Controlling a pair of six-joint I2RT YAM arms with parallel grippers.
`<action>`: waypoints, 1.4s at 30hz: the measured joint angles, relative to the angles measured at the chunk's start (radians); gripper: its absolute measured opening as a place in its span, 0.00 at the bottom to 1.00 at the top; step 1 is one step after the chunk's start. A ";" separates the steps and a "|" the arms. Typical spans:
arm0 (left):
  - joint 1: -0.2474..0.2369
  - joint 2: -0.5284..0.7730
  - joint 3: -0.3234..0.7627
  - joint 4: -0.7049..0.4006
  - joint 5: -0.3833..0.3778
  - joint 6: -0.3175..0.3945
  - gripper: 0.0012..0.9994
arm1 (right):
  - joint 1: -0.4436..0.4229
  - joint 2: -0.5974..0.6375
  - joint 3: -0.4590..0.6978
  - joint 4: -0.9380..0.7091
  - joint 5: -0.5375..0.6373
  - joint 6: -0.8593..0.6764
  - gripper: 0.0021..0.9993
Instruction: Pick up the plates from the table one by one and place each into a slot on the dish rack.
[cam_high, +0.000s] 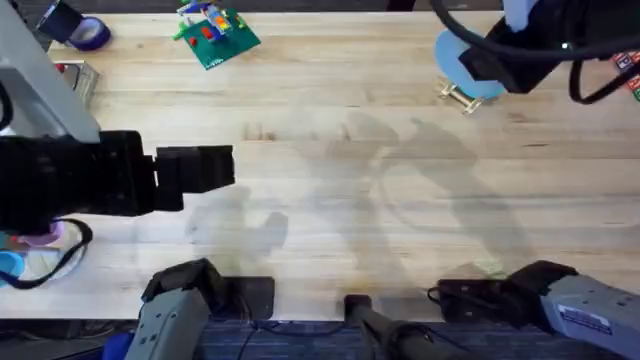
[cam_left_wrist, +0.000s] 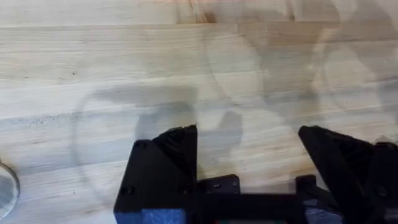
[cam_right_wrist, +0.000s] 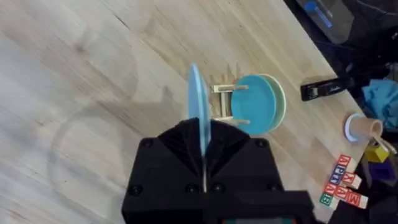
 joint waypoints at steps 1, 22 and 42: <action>0.000 0.000 0.000 0.000 0.000 0.000 0.99 | -0.001 0.000 0.000 0.000 0.000 -0.010 0.03; 0.000 0.000 0.000 0.000 0.000 0.000 0.99 | -0.375 0.000 0.032 -0.092 -0.288 -0.207 0.03; 0.000 0.000 0.000 0.000 0.000 0.000 0.99 | -0.524 0.002 0.032 0.015 -0.306 -0.306 0.03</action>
